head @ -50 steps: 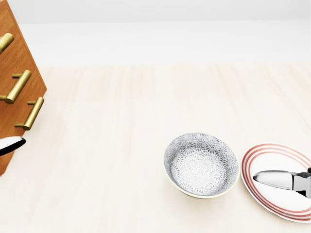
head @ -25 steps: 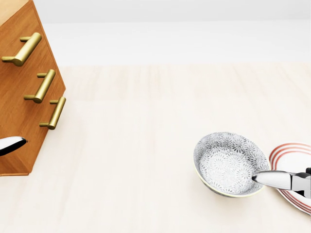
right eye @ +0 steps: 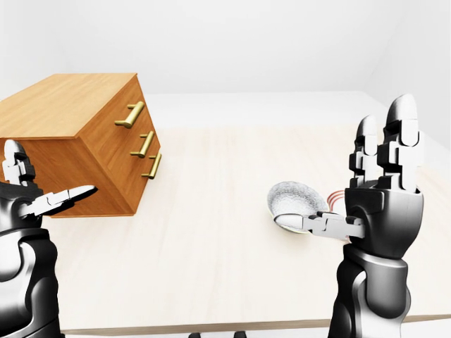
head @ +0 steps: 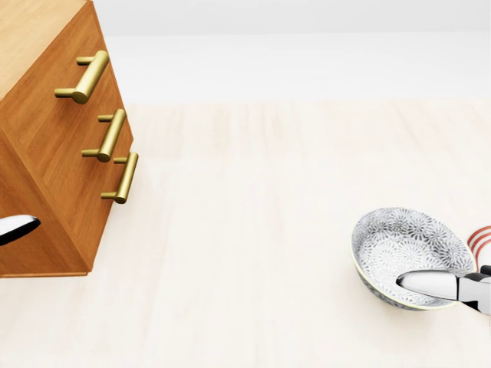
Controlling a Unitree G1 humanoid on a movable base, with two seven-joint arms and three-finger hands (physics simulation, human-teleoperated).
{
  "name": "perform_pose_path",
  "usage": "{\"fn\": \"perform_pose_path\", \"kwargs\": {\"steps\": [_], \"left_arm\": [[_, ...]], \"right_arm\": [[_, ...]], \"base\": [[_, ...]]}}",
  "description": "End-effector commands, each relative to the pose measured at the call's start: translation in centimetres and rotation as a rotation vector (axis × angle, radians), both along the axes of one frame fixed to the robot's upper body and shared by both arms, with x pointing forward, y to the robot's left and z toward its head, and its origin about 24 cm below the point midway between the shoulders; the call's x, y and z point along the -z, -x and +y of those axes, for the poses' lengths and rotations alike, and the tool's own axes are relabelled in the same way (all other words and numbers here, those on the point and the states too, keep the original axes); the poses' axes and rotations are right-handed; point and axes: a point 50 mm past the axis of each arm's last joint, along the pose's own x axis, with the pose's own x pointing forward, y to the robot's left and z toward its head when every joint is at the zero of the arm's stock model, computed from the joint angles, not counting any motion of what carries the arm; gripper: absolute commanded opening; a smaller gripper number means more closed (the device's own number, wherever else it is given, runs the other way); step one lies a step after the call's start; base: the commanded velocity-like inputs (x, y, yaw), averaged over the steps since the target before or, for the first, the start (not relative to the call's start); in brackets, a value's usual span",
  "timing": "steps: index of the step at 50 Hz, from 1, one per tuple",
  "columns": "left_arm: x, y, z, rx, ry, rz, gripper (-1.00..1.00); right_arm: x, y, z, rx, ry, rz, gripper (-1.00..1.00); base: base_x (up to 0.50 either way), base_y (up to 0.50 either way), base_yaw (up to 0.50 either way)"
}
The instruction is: Put the bowl on top of the cabinet.
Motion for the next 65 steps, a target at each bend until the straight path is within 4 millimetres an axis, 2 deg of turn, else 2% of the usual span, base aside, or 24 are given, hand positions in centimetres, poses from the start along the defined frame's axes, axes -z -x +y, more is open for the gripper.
{"fn": "perform_pose_path", "kwargs": {"steps": [1, 65], "left_arm": [[0.65, -0.3, -0.59, 0.014, 0.005, 0.028, 1.0], [0.71, -0.29, -0.59, 0.014, 0.005, 0.03, 1.0]], "right_arm": [[0.38, -0.43, -0.2, 0.012, -0.018, 0.017, 1.0], [0.72, -0.61, -0.39, 0.015, -0.023, 0.035, 1.0]], "base": [[0.0, 0.22, 0.0], [0.0, 0.21, 0.0]]}}
